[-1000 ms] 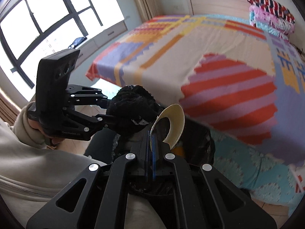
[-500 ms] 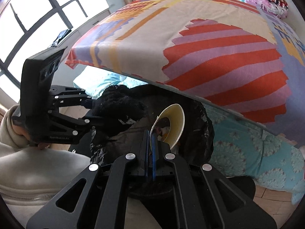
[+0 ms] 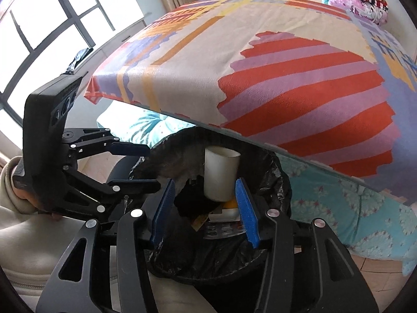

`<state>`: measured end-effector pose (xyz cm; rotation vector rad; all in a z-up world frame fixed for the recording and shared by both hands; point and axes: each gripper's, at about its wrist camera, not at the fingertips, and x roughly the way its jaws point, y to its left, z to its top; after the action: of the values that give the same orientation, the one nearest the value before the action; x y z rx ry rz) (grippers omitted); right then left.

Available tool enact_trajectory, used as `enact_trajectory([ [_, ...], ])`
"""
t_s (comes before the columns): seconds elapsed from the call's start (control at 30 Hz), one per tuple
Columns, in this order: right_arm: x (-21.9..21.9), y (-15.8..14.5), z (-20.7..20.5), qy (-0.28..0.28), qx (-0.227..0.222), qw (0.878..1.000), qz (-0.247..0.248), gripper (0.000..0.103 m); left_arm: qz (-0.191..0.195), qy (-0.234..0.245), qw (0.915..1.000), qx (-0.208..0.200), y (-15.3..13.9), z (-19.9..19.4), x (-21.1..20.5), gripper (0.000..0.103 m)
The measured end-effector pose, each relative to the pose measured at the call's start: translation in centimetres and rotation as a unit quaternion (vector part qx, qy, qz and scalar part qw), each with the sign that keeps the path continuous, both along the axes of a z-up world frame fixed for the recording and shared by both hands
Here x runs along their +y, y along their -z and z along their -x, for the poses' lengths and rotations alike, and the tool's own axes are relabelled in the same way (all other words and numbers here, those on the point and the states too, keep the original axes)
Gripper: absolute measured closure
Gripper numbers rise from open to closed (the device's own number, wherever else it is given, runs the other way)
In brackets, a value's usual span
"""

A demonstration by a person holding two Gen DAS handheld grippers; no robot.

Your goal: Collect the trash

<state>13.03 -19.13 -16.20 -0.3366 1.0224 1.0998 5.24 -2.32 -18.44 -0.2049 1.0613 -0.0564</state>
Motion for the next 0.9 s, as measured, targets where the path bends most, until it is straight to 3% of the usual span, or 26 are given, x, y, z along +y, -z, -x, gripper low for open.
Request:
enact_trajectory([
  [0.4,-0.7,-2.1,1.4,-0.026,-0.022,0.999,0.002,0.052,-0.005,0.017,0.9990,-0.042,-3.6,1.2,-0.7,0.044],
  [0.47,-0.7,-2.3,1.8,-0.031,-0.030,0.999,0.010,0.037,-0.002,0.020,0.9986,-0.049,-4.2,1.6,-0.8,0.044],
  [0.57,-0.7,-3.0,2.4,-0.046,-0.035,0.998,0.011,0.028,0.008,0.030,0.9978,-0.058,-4.8,2.0,-0.9,0.044],
  [0.6,-0.8,-3.1,2.5,-0.048,-0.035,0.998,0.012,0.027,0.006,0.031,0.9978,-0.059,-4.9,2.1,-1.0,0.043],
  [0.67,-0.9,-3.5,2.9,-0.052,-0.042,0.998,0.017,0.024,-0.002,0.032,0.9975,-0.063,-5.4,2.4,-1.2,0.027],
  [0.9,-1.3,-4.5,3.3,-0.056,-0.045,0.997,0.018,0.017,-0.002,0.038,0.9961,-0.080,-7.4,3.2,-1.6,0.019],
])
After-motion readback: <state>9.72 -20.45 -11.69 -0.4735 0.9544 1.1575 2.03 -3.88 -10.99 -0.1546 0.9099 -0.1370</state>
